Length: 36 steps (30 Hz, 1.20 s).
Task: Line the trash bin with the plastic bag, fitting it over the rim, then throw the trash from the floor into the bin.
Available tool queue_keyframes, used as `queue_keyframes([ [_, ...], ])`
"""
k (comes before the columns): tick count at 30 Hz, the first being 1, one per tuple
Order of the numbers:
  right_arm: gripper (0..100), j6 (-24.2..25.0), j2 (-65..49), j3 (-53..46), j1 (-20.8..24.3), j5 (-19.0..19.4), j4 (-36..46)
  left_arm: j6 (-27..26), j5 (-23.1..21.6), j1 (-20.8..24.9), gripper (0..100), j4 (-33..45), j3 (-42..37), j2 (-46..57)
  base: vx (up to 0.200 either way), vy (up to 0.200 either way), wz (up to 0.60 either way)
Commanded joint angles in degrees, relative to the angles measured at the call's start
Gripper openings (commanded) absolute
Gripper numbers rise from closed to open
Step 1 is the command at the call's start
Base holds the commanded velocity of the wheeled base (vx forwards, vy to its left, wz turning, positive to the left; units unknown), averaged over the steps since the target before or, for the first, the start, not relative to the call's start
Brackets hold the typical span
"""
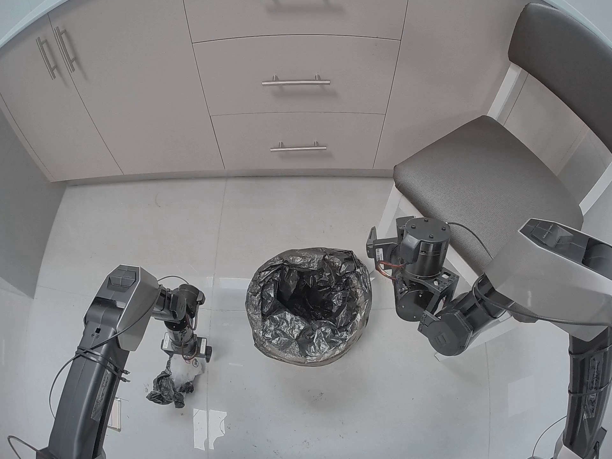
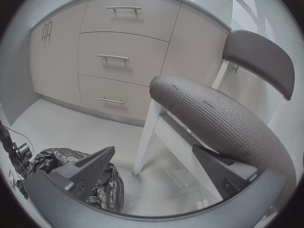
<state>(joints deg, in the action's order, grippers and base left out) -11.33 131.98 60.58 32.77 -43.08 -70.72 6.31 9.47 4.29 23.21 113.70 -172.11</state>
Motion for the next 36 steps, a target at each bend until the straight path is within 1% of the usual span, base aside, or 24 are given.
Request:
queue_keyframes([
  [1, 100, -0.28, 1.09, 0.33, -0.07, 0.02, -0.56, 1.07, -1.47, -1.74, 100, 0.17, 0.89, -4.38, 0.000, 0.000, 0.00],
  [20, 100, 0.08, 2.23, 0.51, -0.16, -0.07, -0.65, 1.33, -0.95, -1.92, 100, -0.01, 0.89, -5.51, 0.000, 0.000, 0.00],
  [21, 100, 0.08, 2.23, 0.51, -0.16, 0.02, -0.65, 1.33, -0.95, -1.92, 0, -0.01, 0.89, -5.51, 0.000, 0.000, 0.00],
  [32, 100, 0.16, 2.23, 0.33, -0.42, -0.07, -0.65, 1.16, -0.77, -1.74, 0, -0.01, 0.89, -5.51, 0.000, 0.000, 0.00],
  [36, 100, 0.08, 2.06, -0.11, -0.34, -0.07, -0.65, 1.33, 0.20, -1.65, 0, 0.52, 0.89, -4.90, 0.000, 0.000, 0.00],
])
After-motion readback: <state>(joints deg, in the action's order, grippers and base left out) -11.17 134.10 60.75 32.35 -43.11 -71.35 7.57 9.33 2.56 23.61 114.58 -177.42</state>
